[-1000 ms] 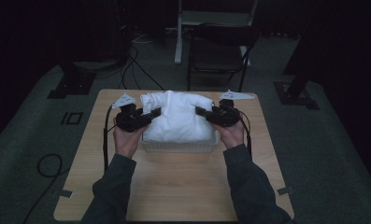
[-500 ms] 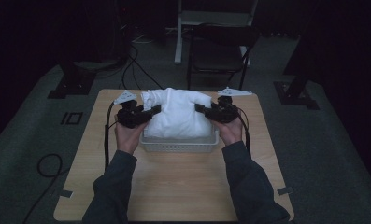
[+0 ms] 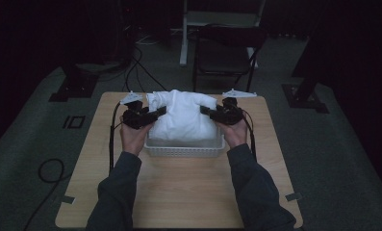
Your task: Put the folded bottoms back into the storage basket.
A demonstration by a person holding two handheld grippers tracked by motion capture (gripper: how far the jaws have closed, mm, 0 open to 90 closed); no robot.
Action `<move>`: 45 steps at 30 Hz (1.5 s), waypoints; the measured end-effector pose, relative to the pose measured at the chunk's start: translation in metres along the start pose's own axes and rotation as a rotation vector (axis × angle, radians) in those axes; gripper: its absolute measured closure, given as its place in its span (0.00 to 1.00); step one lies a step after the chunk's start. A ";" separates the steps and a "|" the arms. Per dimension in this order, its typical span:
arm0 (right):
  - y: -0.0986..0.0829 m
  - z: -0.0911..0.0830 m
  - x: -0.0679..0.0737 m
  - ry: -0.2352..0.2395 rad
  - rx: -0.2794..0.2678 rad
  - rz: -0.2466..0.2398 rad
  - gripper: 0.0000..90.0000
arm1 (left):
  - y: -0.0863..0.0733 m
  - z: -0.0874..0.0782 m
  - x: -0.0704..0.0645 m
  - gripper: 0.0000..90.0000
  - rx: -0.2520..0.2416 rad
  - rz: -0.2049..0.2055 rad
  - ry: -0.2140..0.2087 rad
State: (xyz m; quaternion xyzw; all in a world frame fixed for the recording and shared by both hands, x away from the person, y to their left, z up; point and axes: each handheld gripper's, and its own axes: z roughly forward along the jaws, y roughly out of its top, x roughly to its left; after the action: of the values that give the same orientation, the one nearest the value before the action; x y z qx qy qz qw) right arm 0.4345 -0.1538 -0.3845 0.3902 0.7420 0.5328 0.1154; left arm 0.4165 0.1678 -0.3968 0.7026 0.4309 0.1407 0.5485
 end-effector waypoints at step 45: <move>-0.019 0.041 -0.025 -0.047 0.101 0.057 0.77 | -0.020 0.041 0.033 0.70 0.117 -0.075 0.040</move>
State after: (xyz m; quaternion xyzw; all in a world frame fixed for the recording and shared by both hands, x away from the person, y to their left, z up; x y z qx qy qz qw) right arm 0.4668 -0.1451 -0.4245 0.4286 0.7536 0.4886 0.0977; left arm 0.4544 0.1667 -0.4380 0.7138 0.4754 0.1085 0.5028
